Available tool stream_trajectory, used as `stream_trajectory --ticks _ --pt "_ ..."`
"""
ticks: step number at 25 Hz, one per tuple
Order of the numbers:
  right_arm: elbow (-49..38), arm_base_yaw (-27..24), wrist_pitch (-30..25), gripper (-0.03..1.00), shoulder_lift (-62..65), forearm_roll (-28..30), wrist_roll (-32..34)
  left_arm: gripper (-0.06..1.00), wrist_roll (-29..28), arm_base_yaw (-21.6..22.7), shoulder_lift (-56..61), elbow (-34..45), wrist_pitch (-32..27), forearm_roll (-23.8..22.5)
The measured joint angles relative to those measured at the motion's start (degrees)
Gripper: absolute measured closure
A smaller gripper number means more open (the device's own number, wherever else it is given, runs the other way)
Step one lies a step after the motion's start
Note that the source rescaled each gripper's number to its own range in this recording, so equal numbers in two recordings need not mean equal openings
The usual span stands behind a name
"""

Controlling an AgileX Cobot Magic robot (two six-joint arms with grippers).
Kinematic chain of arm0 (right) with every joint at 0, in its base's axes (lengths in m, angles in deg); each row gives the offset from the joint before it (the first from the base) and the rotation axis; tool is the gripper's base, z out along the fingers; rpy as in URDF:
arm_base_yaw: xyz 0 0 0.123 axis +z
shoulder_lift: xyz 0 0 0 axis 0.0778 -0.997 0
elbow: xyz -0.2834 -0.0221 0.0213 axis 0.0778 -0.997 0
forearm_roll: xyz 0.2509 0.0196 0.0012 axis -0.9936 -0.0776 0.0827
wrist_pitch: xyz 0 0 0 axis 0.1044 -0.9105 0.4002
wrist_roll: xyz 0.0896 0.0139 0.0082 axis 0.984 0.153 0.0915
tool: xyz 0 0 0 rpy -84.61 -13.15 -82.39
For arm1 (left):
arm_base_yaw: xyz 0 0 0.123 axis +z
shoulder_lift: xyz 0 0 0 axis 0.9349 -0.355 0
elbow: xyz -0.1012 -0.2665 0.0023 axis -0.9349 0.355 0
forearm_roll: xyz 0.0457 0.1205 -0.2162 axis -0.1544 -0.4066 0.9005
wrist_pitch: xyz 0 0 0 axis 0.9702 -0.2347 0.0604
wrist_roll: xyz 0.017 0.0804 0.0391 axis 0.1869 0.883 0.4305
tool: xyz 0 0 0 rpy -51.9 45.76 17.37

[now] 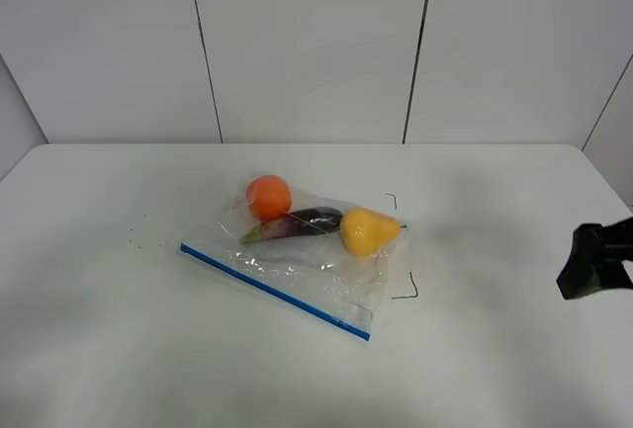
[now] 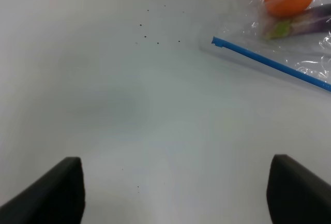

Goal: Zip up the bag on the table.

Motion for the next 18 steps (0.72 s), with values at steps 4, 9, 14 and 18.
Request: stream_trajectory --ticks 4,9,14,18 --pt "-8.04 0.0 4.61 -0.03 11.43 0.31 -1.16 -0.04 0.0 0.0 0.0 0.0 0.0 0.0" --pt "-14.86 0.03 7.05 -0.03 25.44 1.68 -1.34 -0.04 0.0 0.0 0.0 0.0 0.0 0.0" --pt "-16.06 0.12 6.47 -0.03 36.47 3.03 -1.17 -0.04 0.0 0.0 0.0 0.0 0.0 0.0" --pt "-16.31 0.12 6.36 -0.03 42.36 3.21 -1.0 -0.04 0.0 0.0 0.0 0.0 0.0 0.0"
